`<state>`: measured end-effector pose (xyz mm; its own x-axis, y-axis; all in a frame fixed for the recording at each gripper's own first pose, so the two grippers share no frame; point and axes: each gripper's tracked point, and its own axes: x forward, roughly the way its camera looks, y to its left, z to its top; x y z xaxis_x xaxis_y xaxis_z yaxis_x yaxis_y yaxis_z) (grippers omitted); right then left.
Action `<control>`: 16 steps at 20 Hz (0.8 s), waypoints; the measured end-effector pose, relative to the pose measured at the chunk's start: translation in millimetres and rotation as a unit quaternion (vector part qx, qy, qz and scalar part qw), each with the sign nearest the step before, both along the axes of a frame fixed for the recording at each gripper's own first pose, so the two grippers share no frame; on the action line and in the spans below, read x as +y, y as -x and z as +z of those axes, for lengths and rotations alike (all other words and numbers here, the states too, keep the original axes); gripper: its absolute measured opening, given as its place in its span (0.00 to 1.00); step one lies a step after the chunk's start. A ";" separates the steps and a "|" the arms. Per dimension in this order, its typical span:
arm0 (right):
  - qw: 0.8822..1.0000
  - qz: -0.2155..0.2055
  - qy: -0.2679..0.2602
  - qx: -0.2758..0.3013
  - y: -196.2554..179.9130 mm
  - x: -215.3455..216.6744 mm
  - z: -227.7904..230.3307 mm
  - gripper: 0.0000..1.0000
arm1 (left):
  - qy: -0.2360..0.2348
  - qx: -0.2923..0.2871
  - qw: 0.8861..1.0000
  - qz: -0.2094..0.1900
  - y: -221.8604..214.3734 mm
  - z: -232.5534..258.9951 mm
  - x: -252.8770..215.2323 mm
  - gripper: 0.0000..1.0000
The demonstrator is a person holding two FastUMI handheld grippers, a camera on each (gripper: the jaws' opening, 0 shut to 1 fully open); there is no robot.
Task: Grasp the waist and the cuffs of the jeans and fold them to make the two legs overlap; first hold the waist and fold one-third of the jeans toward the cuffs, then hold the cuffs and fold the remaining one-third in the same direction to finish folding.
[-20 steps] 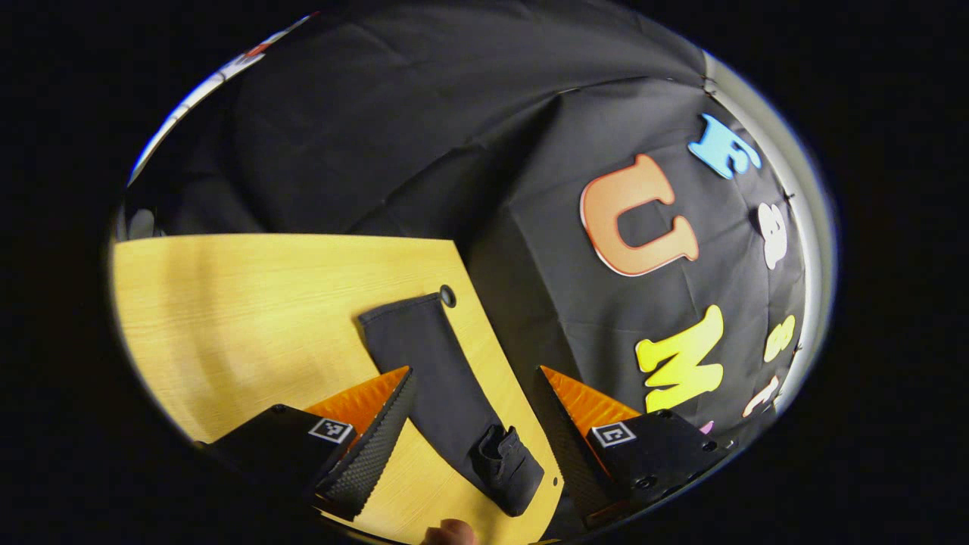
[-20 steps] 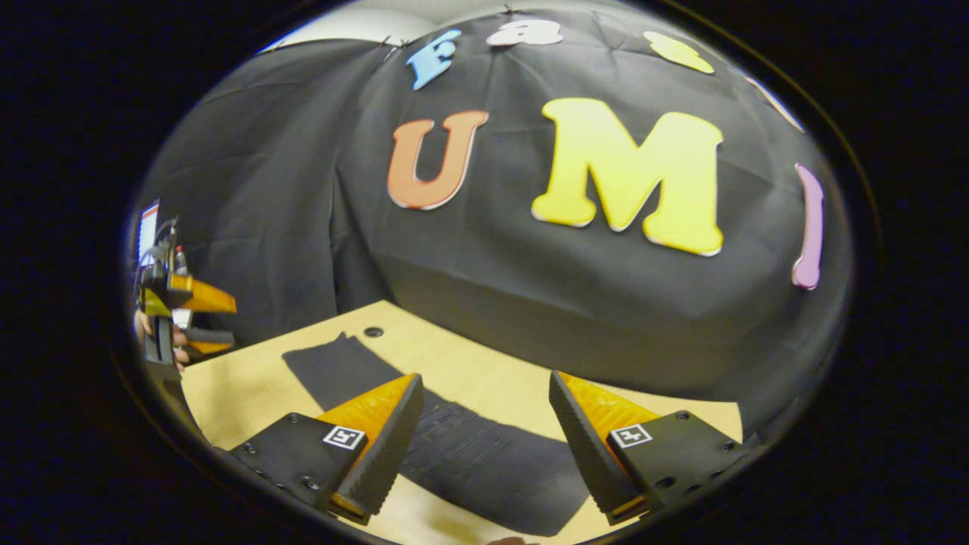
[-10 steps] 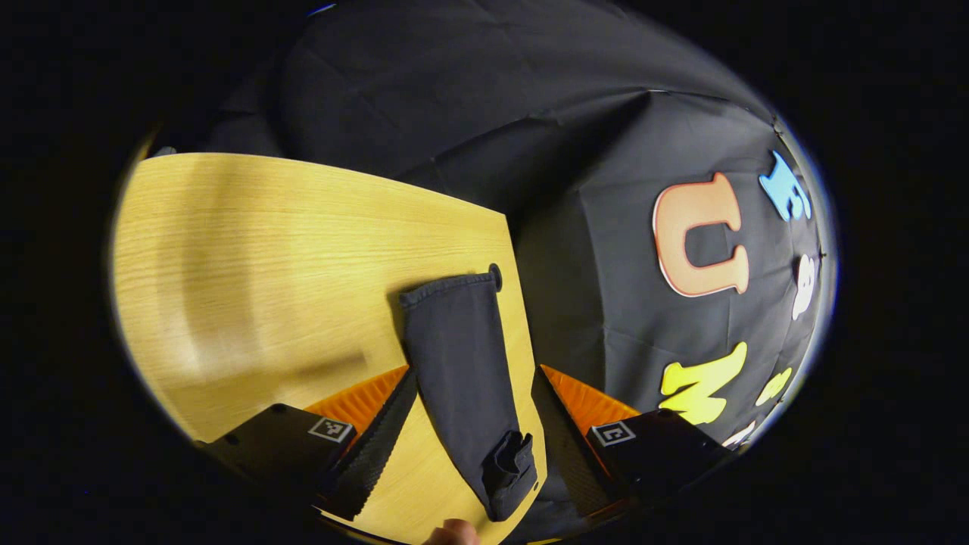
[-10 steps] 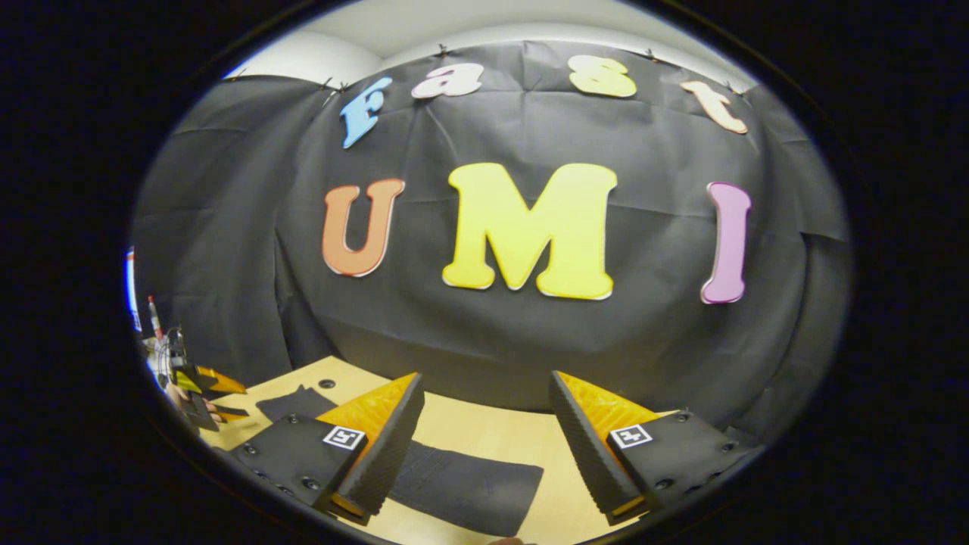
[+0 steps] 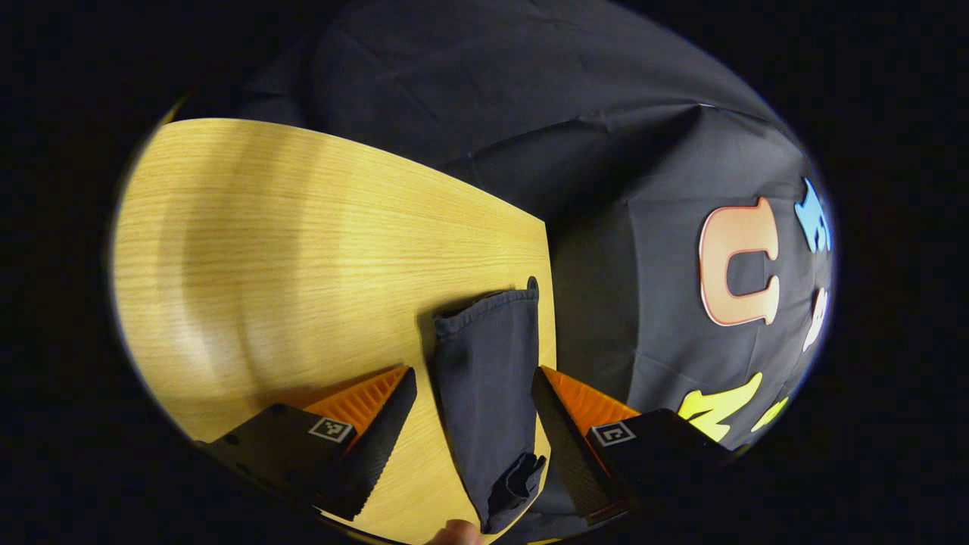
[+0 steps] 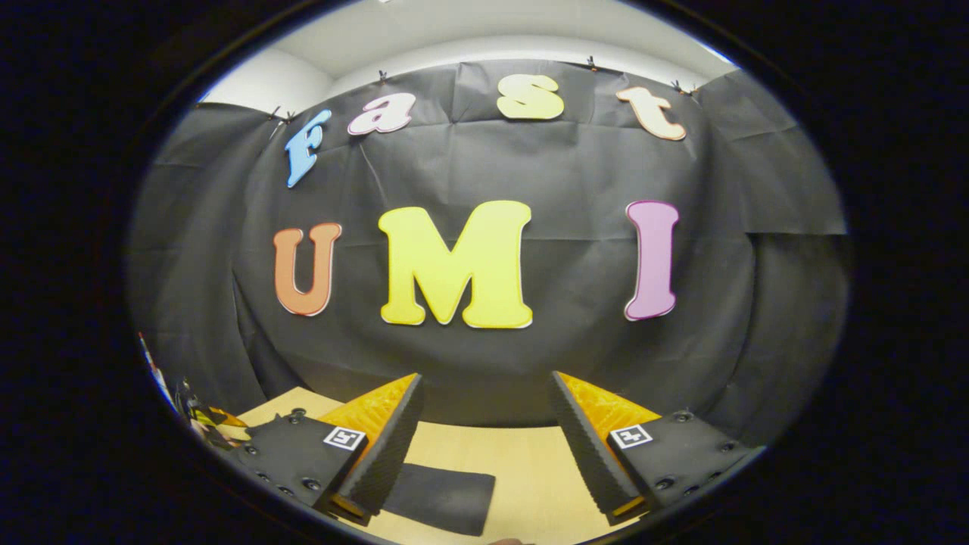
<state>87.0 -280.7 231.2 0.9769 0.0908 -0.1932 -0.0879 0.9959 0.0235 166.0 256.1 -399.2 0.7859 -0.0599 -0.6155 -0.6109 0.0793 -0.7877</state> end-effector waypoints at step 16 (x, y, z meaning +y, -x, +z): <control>0.997 -0.070 -0.029 0.019 3.4 -64.8 5.4 0.99 | 0.043 -0.009 0.999 0.020 -56.4 -25.7 1.5 0.63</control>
<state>83.6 -345.5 236.6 0.9728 -0.0339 -0.2290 0.0542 0.9951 0.0829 222.4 257.6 -424.9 0.7992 -0.0797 -0.5958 -0.5985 -0.0131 -0.8010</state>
